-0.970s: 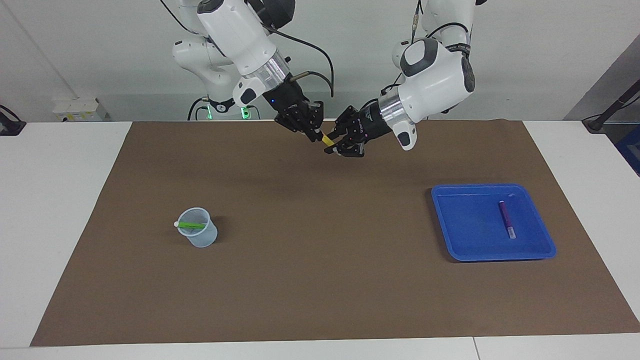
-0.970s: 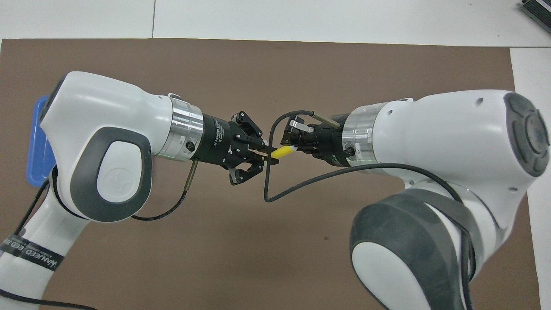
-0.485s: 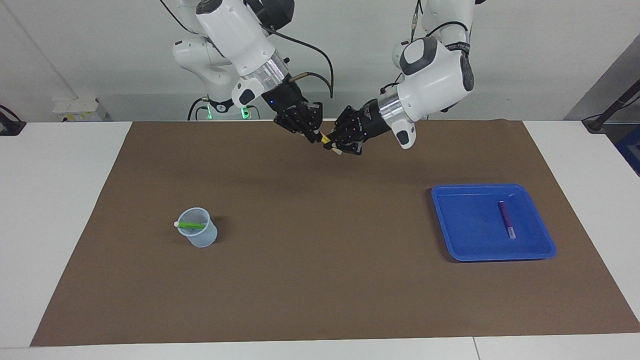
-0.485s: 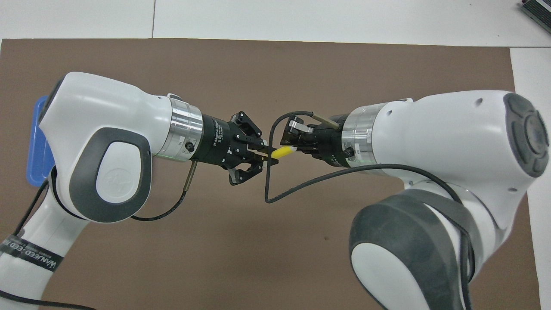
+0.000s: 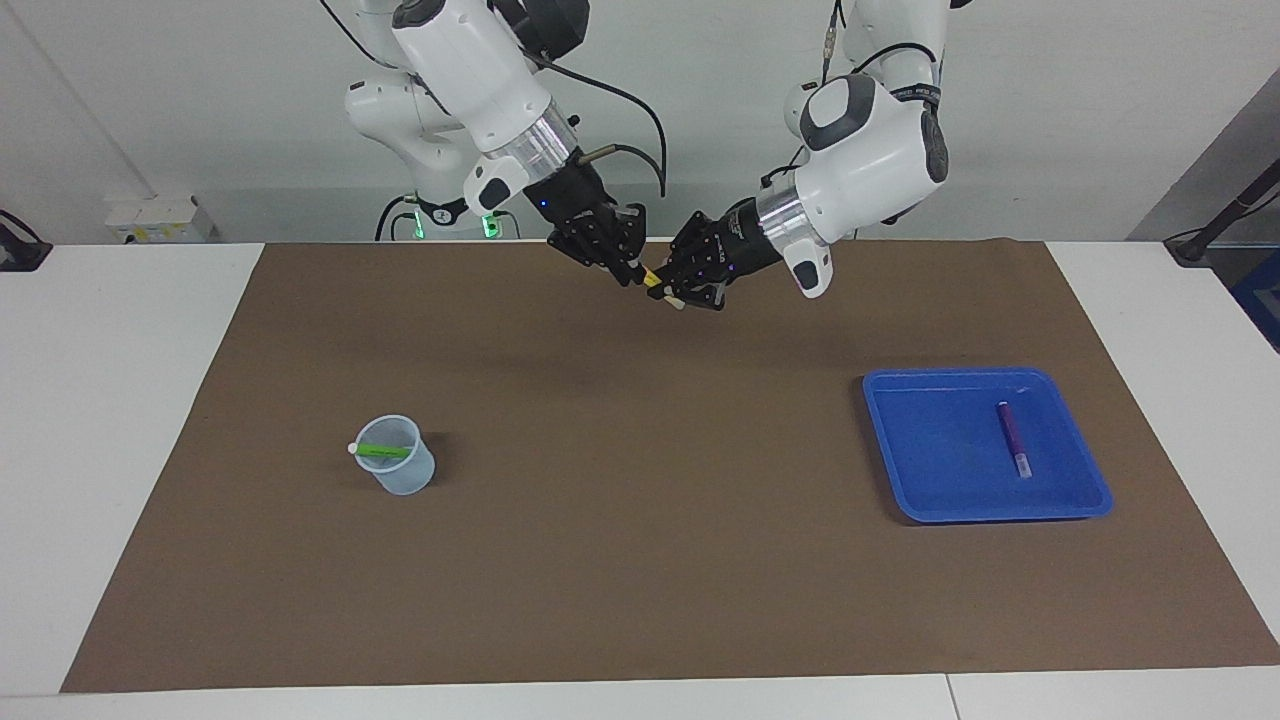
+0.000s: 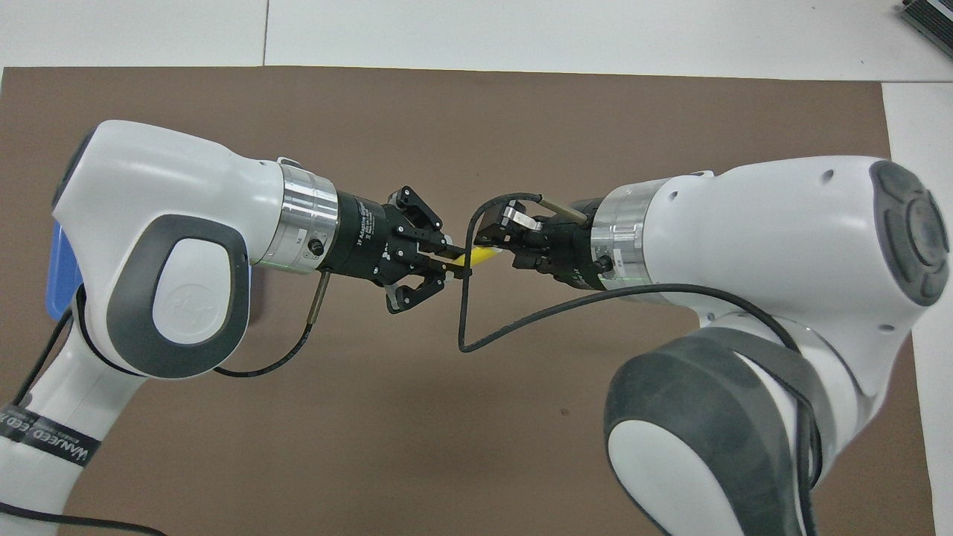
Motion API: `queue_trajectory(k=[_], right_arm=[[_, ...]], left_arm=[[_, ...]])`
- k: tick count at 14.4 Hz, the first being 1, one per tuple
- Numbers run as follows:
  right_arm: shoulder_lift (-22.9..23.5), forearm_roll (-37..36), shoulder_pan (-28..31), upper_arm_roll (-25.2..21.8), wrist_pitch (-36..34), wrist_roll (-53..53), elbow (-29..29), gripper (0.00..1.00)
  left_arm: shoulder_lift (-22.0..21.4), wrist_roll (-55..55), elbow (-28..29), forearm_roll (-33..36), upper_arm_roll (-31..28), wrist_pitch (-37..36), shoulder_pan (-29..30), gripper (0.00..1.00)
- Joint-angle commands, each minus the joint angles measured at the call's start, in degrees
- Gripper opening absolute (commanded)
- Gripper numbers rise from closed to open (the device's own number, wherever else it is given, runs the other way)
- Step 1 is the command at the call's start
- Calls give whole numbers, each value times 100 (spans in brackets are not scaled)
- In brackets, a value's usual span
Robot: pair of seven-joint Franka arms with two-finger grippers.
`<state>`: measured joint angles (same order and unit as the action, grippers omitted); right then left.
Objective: Right arm passes pens to left for tray arrangement
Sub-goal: 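Close the left gripper on the yellow pen and open the right gripper, then carry the yellow pen to the tray while the right gripper withdraws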
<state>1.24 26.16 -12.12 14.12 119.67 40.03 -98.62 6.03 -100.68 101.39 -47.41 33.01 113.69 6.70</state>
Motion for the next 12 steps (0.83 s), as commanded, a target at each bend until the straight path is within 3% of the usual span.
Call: queue_trajectory(k=[1, 3, 8, 10, 12], right_arm=[[-142, 38, 122, 3, -163, -126, -96, 100], [-142, 20, 210, -14, -295, -538, -87, 100], [-142, -603, 727, -23, -716, -2469, -61, 100], [-142, -770, 1026, -23, -752, -3357, -87, 100], [-142, -1085, 1255, -23, -735, -4113, -140, 100]], left_arm=[[-286, 468, 162, 379, -14, -416, 68, 0], [-383, 926, 206, 898, -5, -680, 16, 0], [-533, 1443, 224, 1223, -13, -857, -2, 0], [-751, 2164, 590, 1716, -5, -848, 50, 0], [-937, 2954, 969, 1753, -22, -787, 312, 0]])
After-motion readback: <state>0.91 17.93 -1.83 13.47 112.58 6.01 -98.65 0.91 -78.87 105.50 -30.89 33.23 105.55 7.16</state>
